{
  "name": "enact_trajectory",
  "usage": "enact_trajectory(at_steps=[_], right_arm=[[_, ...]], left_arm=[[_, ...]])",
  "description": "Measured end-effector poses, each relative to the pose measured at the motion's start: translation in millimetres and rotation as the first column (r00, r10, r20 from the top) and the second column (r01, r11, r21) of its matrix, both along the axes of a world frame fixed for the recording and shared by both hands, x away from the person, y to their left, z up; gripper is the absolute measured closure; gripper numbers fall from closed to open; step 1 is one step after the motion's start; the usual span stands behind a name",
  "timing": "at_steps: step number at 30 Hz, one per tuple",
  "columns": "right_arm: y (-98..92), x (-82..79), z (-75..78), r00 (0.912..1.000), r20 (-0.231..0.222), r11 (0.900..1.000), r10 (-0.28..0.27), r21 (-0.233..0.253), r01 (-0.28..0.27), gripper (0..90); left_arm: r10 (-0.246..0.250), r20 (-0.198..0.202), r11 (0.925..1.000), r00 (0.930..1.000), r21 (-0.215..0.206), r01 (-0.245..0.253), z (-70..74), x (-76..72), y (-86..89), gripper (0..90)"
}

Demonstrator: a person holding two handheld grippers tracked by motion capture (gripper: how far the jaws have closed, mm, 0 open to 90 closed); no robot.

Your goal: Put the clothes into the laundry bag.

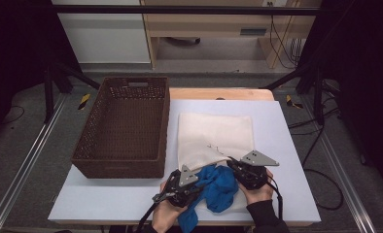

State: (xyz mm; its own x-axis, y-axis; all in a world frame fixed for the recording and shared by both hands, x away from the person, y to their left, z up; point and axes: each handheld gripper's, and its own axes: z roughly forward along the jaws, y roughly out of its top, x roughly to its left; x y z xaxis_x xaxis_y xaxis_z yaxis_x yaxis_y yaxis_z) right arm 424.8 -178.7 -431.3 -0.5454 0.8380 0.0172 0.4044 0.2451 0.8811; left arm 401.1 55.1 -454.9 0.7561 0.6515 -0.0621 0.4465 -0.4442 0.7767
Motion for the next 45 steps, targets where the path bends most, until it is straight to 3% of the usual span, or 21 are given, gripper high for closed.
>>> enact_trajectory(at_steps=[6, 10, 15, 16, 21, 24, 27, 30, 33, 34, 38, 42, 45], right_arm=[[1.7, -0.3, 0.7, 1.0000, 0.003, 1.000, 0.002, -0.001, -0.002, 87.0], [0.6, -1.1, 2.0, 1.0000, 0.010, 1.000, 0.001, 0.004, -0.001, 87.0], [0.1, -1.0, 1.9, 1.0000, 0.009, 1.000, 0.002, 0.007, -0.002, 87.0], [0.2, -0.9, 1.6, 1.0000, 0.008, 1.000, 0.003, 0.006, -0.003, 87.0], [0.5, -1.0, 1.3, 1.0000, 0.004, 1.000, 0.002, 0.008, -0.002, 86.9], [-0.8, -0.9, 2.0, 0.9999, 0.011, 1.000, -0.001, 0.008, 0.001, 86.9], [-1.7, -1.4, 2.3, 1.0000, 0.008, 1.000, -0.005, 0.010, 0.005, 86.9], [-1.8, -1.2, 2.1, 1.0000, 0.008, 1.000, -0.004, 0.007, 0.004, 86.9], [-0.3, -0.7, 1.2, 1.0000, 0.005, 1.000, 0.000, 0.005, 0.000, 86.9], [0.1, -0.8, 1.1, 1.0000, 0.003, 1.000, -0.001, 0.002, 0.001, 86.9], [0.0, -0.5, 0.8, 1.0000, 0.002, 1.000, -0.001, 0.002, 0.001, 86.9], [0.4, -0.9, 0.9, 1.0000, 0.004, 1.000, 0.002, 0.000, -0.002, 86.9], [0.6, -0.7, 1.4, 1.0000, 0.008, 1.000, 0.001, 0.004, -0.001, 87.0]], left_arm=[[-0.036, 0.033, 0.9993, 0.9988, -0.012, 0.036, 10.1, 1.1, -21.2, 79.8], [-0.019, 0.067, 0.9996, 0.9976, 0.024, 0.017, 4.7, 20.2, -45.3, 79.9], [0.019, 0.049, 0.9994, 0.9986, 0.029, -0.021, -7.3, 42.4, -47.7, 77.9], [0.019, 0.049, 0.9994, 0.9986, 0.029, -0.021, -7.3, 42.4, -47.7, 75.2], [0.003, 0.066, 0.9991, 0.9978, -0.043, 0.000, 3.0, 26.2, -37.5, 44.2], [-0.020, 0.078, 0.9987, 0.9967, -0.046, 0.024, 11.9, 13.1, -34.2, 31.4], [-0.031, 0.079, 0.9990, 0.9964, -0.030, 0.033, 10.2, 2.9, -29.5, 25.5], [-0.013, 0.051, 0.9998, 0.9986, -0.014, 0.014, -3.2, 1.6, -26.1, 24.5], [0.005, -0.028, 0.9999, 0.9996, -0.016, -0.005, -17.9, 7.7, -28.7, 24.5], [0.012, -0.031, 0.9999, 0.9994, -0.005, -0.012, -20.4, 8.4, -30.9, 25.1], [0.052, 0.017, 0.9970, 0.9985, 0.056, -0.053, -19.4, 6.8, -38.3, 45.4], [0.074, 0.024, 0.9962, 0.9970, 0.045, -0.075, -17.0, 10.7, -38.4, 69.6], [0.084, 0.053, 0.9957, 0.9950, 0.034, -0.086, -11.2, 13.8, -40.5, 74.4]])
